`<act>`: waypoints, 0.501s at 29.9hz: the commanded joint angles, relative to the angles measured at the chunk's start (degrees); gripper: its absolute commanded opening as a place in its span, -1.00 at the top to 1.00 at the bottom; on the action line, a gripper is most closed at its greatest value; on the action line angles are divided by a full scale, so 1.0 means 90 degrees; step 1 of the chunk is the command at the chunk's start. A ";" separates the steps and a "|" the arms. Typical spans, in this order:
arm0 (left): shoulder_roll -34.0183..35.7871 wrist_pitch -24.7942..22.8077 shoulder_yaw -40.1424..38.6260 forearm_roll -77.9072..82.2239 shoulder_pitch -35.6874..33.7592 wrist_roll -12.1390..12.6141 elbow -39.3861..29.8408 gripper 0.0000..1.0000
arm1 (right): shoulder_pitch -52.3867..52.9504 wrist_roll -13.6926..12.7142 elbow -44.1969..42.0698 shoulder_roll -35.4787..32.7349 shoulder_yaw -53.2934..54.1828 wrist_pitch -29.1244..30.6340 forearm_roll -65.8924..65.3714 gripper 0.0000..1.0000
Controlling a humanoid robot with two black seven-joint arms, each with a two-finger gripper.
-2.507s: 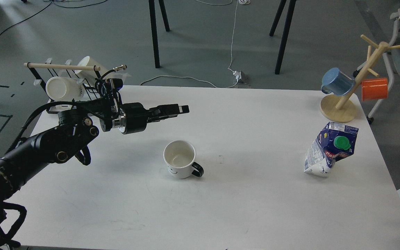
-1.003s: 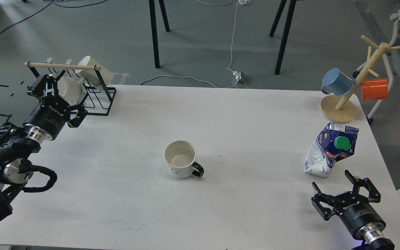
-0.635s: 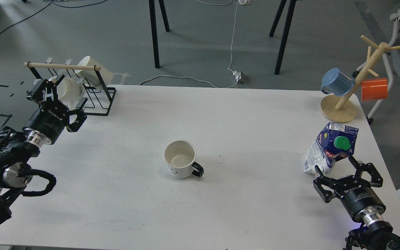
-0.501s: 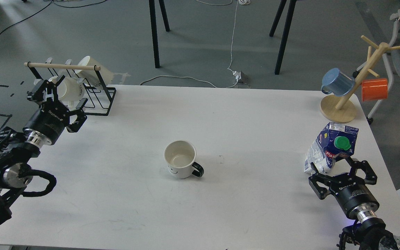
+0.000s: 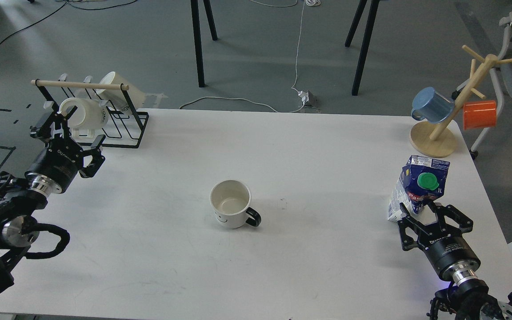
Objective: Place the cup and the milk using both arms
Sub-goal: 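Reach the right gripper to the milk carton and grasp it, then slide the milk carton with the right gripper toward the white mug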
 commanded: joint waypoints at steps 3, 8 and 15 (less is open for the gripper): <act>-0.0033 0.0000 0.0003 0.0006 0.0040 0.0000 0.0097 -0.86 | 0.0008 0.0000 0.0006 0.0094 0.0064 0.0000 -0.0032 0.70; -0.0033 0.0000 0.0003 0.0006 0.0070 0.0000 0.0117 -0.87 | 0.0057 0.0000 0.0006 0.0211 0.0084 0.0000 -0.0197 0.72; -0.0082 0.0000 0.0022 0.0006 0.0070 0.0000 0.0243 -0.88 | 0.0077 0.0000 0.0083 0.0377 0.0064 0.0000 -0.0325 0.74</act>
